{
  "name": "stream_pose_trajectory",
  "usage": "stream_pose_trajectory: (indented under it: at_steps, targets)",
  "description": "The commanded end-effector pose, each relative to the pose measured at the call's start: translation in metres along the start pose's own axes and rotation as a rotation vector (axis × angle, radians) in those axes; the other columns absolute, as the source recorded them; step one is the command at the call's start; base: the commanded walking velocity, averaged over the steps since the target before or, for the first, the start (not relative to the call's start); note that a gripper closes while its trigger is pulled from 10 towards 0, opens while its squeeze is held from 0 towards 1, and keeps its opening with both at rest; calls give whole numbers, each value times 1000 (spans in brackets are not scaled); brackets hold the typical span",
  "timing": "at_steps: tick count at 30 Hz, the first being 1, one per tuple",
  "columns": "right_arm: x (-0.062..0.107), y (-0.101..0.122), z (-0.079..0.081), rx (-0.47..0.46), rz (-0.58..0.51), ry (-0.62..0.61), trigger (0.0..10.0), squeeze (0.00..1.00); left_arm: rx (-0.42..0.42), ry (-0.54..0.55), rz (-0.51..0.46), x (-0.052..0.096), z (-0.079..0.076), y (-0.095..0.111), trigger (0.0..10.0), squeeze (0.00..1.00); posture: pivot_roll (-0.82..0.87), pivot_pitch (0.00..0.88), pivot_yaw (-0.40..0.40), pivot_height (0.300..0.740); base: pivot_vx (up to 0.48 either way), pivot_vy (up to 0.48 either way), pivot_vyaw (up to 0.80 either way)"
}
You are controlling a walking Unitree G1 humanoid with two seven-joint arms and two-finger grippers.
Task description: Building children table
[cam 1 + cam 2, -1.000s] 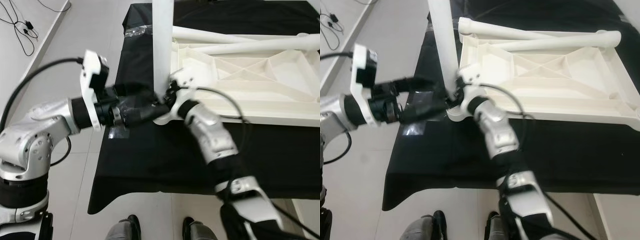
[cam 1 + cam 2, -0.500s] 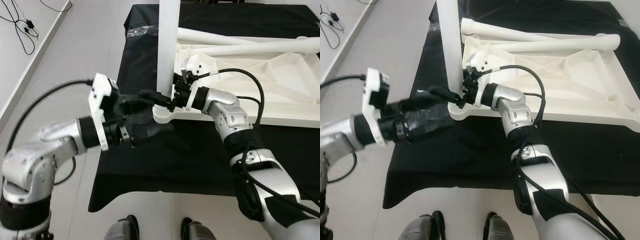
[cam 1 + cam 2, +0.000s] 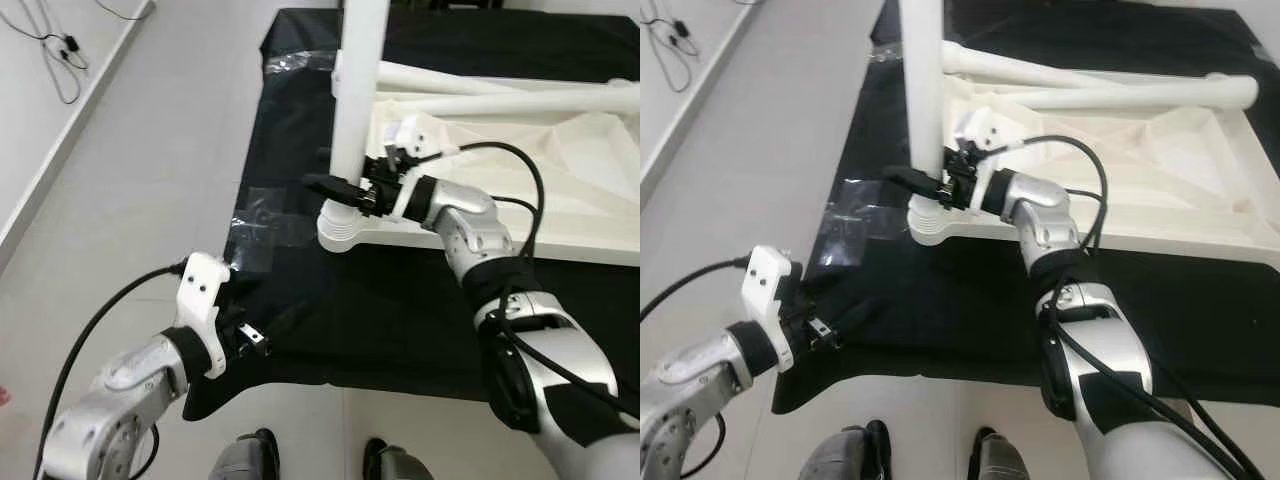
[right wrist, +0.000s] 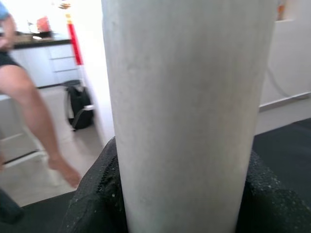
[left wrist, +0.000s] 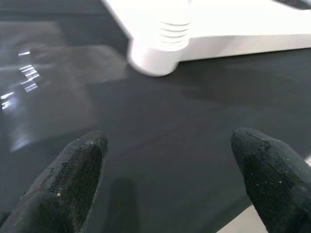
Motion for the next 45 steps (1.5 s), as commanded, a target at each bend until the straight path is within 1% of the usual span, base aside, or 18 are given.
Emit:
stream_pose_trajectory:
  at_steps: [1, 5, 7, 15, 16, 17, 18, 19, 21, 22, 24, 26, 27, 37, 38, 39, 40, 45]
  targets:
    - [18, -39, -1, -59, 130, -93, 0, 0, -10, 35, 13, 2, -1, -10, 10000, 0, 91, 212, -26, 740, 0, 0, 0]
    - [36, -84, 18, -161, 260, -400, 0, 0, -1, 23, 47, 7, -18, -31, 10000, 0, 75, 218, -18, 740, 0, 0, 0]
    - [80, -105, 56, -201, 392, -744, 0, 0, 43, 55, 20, 9, -24, -41, 10000, 0, 61, 207, -3, 740, 0, 0, 0]
    - [63, -97, 50, -109, 369, -693, 0, 0, -18, -2, -12, -7, -25, -38, 10000, 0, 50, 156, -5, 740, 0, 0, 0]
    - [58, -99, 50, -111, 377, -681, 9333, 0, -34, 6, -24, -10, -23, -35, 10000, 0, 48, 146, -2, 740, 0, 0, 0]
    - [53, -97, 47, -109, 360, -666, 10000, 0, -46, 18, -38, -13, -20, -32, 10000, 0, 50, 137, 0, 740, 0, 0, 0]
    - [53, -97, 47, -109, 360, -666, 10000, 0, -46, 18, -38, -13, -20, -32, 10000, 0, 50, 137, 0, 740, 0, 0, 0]
    - [48, -87, 44, -115, 323, -656, 10000, 588, -66, 36, -50, -16, -16, -30, 10000, 0, 52, 130, 0, 740, 0, 0, 0]
    - [45, -75, 43, -122, 282, -652, 10000, 588, -89, 52, -61, -19, -13, -28, 10000, 0, 52, 130, 0, 740, 0, 0, 0]
    - [40, -64, 41, -117, 239, -602, 10000, 1000, -98, 61, -76, -21, -11, -26, 10000, 0, 58, 118, -1, 740, 0, 0, 0]
    - [36, -57, 40, -111, 212, -564, 10000, 1000, -104, 66, -88, -23, -10, -24, 10000, 0, 58, 118, -1, 740, 0, 0, 0]
    - [24, -34, 39, -89, 104, -367, 10000, 745, -129, 57, -99, -29, -11, -23, 10000, 0, 61, 107, 2, 740, 0, 0, 0]
    - [21, -27, 35, -84, 74, -314, 10000, 0, -133, 50, -100, -31, -12, -23, 10000, 0, 61, 104, 0, 740, 0, 0, 0]
    - [7, -25, 35, -92, 60, 23, 10000, 0, -127, 7, -101, -41, -18, -27, 10000, 0, 89, 109, -15, 740, 0, 0, 0]
    - [7, -25, 33, -126, 57, 34, 2627, 0, -125, 6, -103, -42, -18, -27, 10000, 0, 90, 113, -18, 740, 0, 0, 0]
    - [7, -25, 33, -126, 57, 34, 2627, 0, -125, 6, -103, -42, -18, -27, 10000, 0, 90, 113, -18, 740, 0, 0, 0]
    - [7, -26, 31, -151, 52, 47, 0, 0, -125, 6, -106, -42, -18, -27, 10000, 0, 90, 113, -18, 740, 0, 0, 0]
    - [10, -36, 22, -168, 98, 46, 0, 0, -122, 3, -117, -44, -19, -26, 10000, 0, 94, 126, -31, 740, 0, 0, 0]
Point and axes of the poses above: a point about 5 cm out from each wrist's last joint towards the gripper, its own x axis pointing back from the gripper into the wrist, its own y axis along the axis of the wrist's last joint, z = x × y, the point moved 5 cm from there along -x, pointing out of the wrist towards the gripper, and after that the axes turned 5 degrees about x, right-handed, at the moved point
